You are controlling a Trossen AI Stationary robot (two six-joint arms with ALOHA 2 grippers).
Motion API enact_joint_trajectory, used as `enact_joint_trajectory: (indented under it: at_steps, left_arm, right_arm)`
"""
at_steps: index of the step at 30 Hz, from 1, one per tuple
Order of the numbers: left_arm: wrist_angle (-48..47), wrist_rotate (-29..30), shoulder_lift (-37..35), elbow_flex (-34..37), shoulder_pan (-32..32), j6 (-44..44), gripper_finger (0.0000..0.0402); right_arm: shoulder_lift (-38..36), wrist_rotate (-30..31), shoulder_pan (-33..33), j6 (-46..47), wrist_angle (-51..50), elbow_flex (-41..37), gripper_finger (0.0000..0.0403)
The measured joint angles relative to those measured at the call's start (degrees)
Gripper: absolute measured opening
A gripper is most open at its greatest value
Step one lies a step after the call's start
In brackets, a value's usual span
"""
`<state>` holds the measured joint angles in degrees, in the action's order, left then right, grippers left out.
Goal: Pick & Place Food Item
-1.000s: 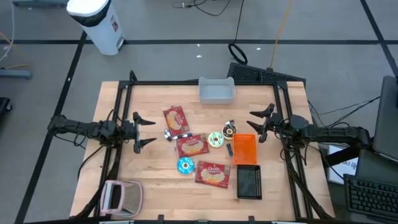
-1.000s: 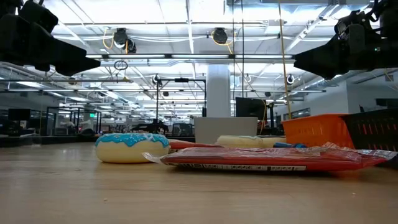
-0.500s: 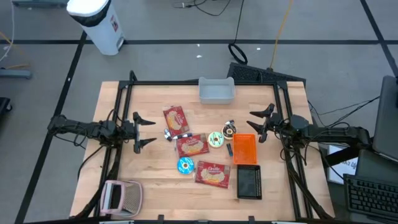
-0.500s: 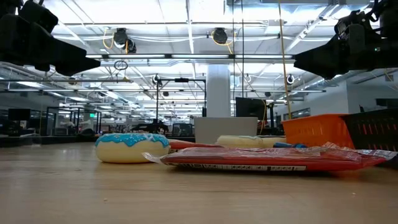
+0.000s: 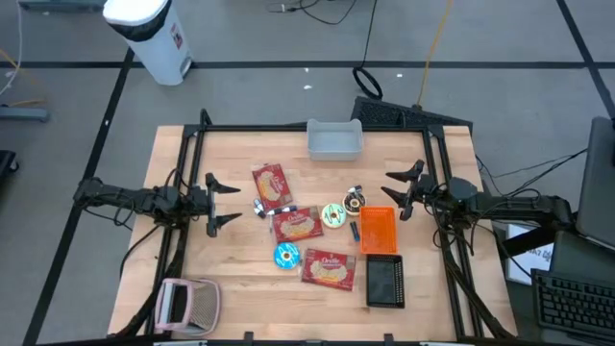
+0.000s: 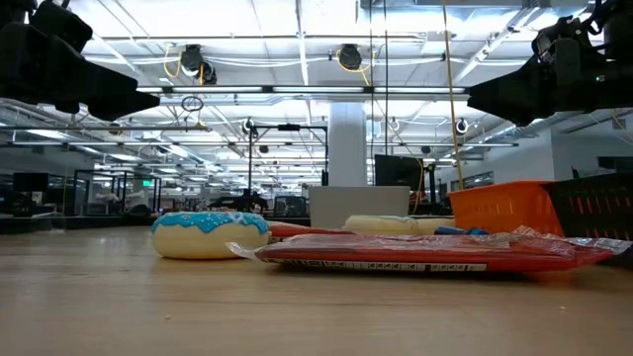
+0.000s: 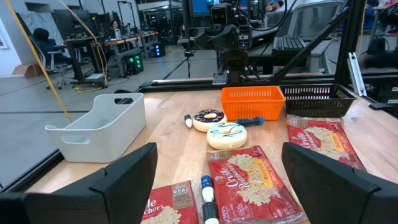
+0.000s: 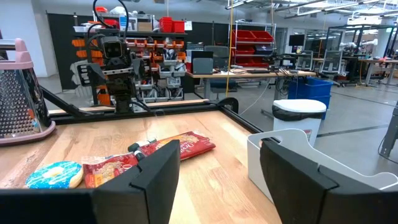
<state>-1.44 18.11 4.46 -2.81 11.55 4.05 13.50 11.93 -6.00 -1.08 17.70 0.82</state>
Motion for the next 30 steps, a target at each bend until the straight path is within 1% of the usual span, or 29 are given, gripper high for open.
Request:
enact_joint_trajectory:
  at_steps: [16,21,26,30]
  left_arm:
    - [0.19,0.02,0.00,0.00,-0.02,0.26,0.0347]
    - [5.25,0.02,0.01,0.00,-0.01,1.36,0.0347]
    - [13.24,0.00,0.01,0.00,-0.02,-6.90,0.0347]
    - [15.49,1.16,0.01,0.00,0.00,-15.74,0.0347]
  right_arm:
    - [0.02,0.01,0.00,-0.02,0.01,0.00,0.0210]
    - [0.00,-0.01,-0.02,-0.02,-0.01,0.00,0.0210]
    - [0.00,0.01,-0.01,0.00,0.00,0.00,0.0210]
    - [0.00,0.01,-0.01,-0.02,0.01,0.00,0.0210]
